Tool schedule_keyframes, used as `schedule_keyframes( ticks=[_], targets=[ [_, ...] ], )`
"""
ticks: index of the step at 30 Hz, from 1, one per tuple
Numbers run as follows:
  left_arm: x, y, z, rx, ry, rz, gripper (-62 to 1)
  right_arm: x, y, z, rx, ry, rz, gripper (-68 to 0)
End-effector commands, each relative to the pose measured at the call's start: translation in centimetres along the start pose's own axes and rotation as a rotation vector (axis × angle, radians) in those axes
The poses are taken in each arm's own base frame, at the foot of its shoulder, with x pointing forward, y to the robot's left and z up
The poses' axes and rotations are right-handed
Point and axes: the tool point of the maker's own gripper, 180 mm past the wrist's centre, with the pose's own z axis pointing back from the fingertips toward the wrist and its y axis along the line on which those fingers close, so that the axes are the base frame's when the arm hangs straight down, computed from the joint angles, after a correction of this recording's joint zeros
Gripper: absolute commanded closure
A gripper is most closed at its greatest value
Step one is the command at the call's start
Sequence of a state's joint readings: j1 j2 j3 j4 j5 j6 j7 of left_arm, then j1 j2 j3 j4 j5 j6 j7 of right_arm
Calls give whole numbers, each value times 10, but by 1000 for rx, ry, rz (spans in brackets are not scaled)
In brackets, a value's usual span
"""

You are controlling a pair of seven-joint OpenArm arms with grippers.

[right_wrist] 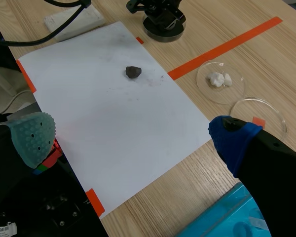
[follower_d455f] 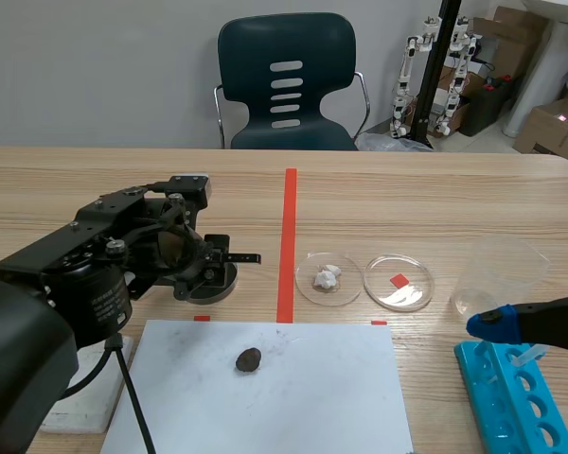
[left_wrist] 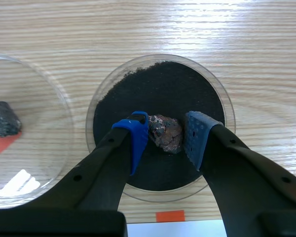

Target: Lower the mineral onto the iron filings and hold still

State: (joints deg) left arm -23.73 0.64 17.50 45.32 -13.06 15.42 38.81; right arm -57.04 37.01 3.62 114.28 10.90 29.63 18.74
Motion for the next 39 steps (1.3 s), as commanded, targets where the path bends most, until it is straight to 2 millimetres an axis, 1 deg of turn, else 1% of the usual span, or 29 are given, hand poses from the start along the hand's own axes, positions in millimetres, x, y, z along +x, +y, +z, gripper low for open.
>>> schedule_keyframes(
  ticks=[1,5,9,12,14,16,19,24,27,31,35,39],
  targets=[
    [15,0,4,10,-41,-14,-160,5,-1,0,6,-17,3,-679],
    [23,1,14,13,-93,-35,-160,5,-1,0,6,-17,3,-679],
    [38,2,38,2,-195,-47,-160,5,-1,0,6,-17,3,-679],
    [52,1,64,-18,-302,-62,-160,5,-1,0,6,-17,3,-679],
    [58,-3,83,-46,-373,-88,-160,5,-1,0,6,-17,3,-679],
    [61,-8,104,-81,-445,-120,-160,5,-1,0,6,-17,3,-679],
    [60,-18,138,-145,-549,-170,-161,5,-1,0,6,-17,3,-679],
    [41,-39,190,-280,-694,-271,-161,5,-1,0,6,-17,3,-679],
    [20,-55,216,-388,-739,-339,-161,5,-1,0,6,-17,3,-679],
    [-11,-72,243,-508,-748,-387,-161,5,-1,0,6,-17,3,-679],
    [-39,-77,258,-559,-720,-385,-161,5,-1,0,6,-17,3,-679],
    [-58,-78,260,-574,-672,-357,-161,5,-1,0,6,-17,3,-679]
  ],
)
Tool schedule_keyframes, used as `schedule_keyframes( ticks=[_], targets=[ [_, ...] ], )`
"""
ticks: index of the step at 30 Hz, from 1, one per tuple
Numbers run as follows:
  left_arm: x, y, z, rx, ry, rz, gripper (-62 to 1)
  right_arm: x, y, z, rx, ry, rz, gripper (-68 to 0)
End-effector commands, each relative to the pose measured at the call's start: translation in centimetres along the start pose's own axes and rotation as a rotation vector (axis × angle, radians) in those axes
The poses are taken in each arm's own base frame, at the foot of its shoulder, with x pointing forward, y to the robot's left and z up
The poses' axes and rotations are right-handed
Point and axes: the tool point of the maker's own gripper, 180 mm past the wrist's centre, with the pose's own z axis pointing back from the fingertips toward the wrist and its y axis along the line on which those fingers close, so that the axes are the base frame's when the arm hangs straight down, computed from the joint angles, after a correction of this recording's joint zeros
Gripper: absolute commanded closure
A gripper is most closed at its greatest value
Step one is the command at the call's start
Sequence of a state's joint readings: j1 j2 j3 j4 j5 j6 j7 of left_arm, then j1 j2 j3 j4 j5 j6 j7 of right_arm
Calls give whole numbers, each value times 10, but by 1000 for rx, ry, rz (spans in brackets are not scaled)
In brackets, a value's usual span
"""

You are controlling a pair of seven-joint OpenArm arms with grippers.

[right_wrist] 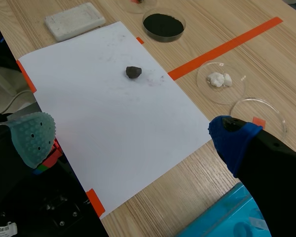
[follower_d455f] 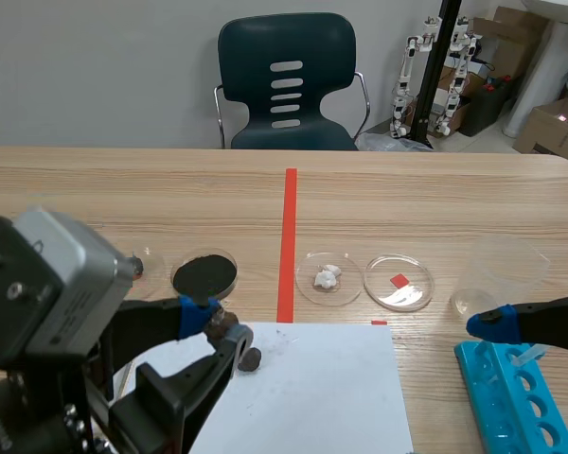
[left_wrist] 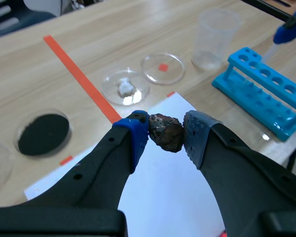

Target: Lower the mineral onto the iron filings and hold still

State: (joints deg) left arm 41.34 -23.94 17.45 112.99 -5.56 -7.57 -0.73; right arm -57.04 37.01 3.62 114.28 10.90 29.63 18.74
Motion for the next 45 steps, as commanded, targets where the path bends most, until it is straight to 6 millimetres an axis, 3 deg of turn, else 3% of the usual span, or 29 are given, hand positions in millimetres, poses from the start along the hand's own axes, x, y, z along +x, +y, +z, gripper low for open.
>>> schedule_keyframes(
  ticks=[1,45],
  targets=[
    [8,2,-1,12,-34,6,-161,5,-1,0,6,-17,3,-679],
    [4,0,1,10,-20,-3,-161,5,-1,0,6,-17,3,-679]
  ],
)
